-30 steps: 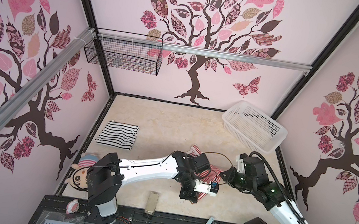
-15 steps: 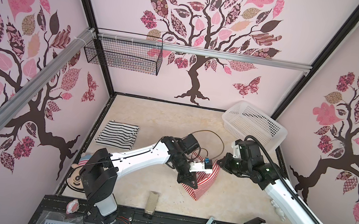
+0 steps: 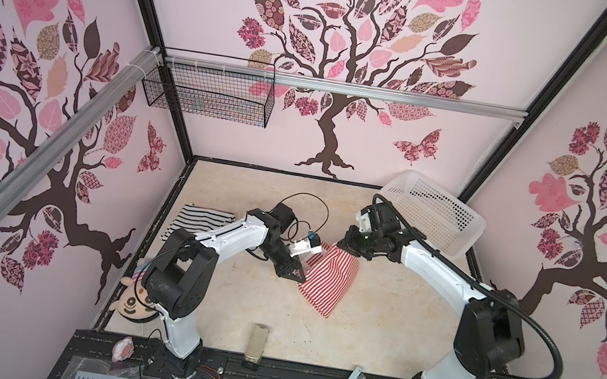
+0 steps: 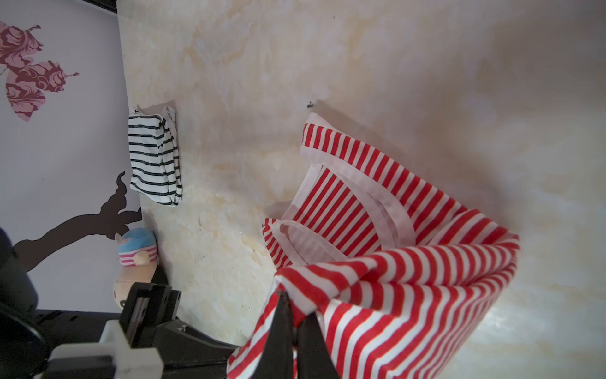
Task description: Fold and stack the tank tops
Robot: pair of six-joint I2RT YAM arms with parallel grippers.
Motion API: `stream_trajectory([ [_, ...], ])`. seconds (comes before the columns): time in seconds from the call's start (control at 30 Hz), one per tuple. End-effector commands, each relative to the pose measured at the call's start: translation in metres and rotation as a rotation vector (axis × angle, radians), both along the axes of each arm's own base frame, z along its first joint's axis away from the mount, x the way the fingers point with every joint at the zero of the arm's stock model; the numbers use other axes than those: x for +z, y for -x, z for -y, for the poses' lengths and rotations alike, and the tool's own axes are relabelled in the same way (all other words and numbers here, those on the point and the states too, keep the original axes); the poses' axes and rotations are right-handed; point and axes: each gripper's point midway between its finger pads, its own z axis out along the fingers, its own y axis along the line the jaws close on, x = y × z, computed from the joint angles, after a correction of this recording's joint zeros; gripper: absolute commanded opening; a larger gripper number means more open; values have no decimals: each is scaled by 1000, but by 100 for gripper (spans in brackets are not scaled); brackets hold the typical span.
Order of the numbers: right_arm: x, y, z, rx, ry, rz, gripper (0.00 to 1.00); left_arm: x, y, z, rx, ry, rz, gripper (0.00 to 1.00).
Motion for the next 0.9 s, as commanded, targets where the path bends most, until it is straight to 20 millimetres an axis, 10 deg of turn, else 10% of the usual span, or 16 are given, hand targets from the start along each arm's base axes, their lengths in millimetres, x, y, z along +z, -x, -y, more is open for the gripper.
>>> stream_trajectory([
  [0.0,-14,-22,-19,45,-16,-7,2,-16,-23,-12,36,3,11,0],
  [0.13,-34,-36,-27,66,20,-68,0,-15,-42,-23,81,10,-47,0],
  [0.43,-11,-13,-8,51,42,-6,0,14,-40,-27,100,-26,23,0],
  [0.87,8,88,46,12,10,30,3,40,69,46,-239,-165,247,0],
])
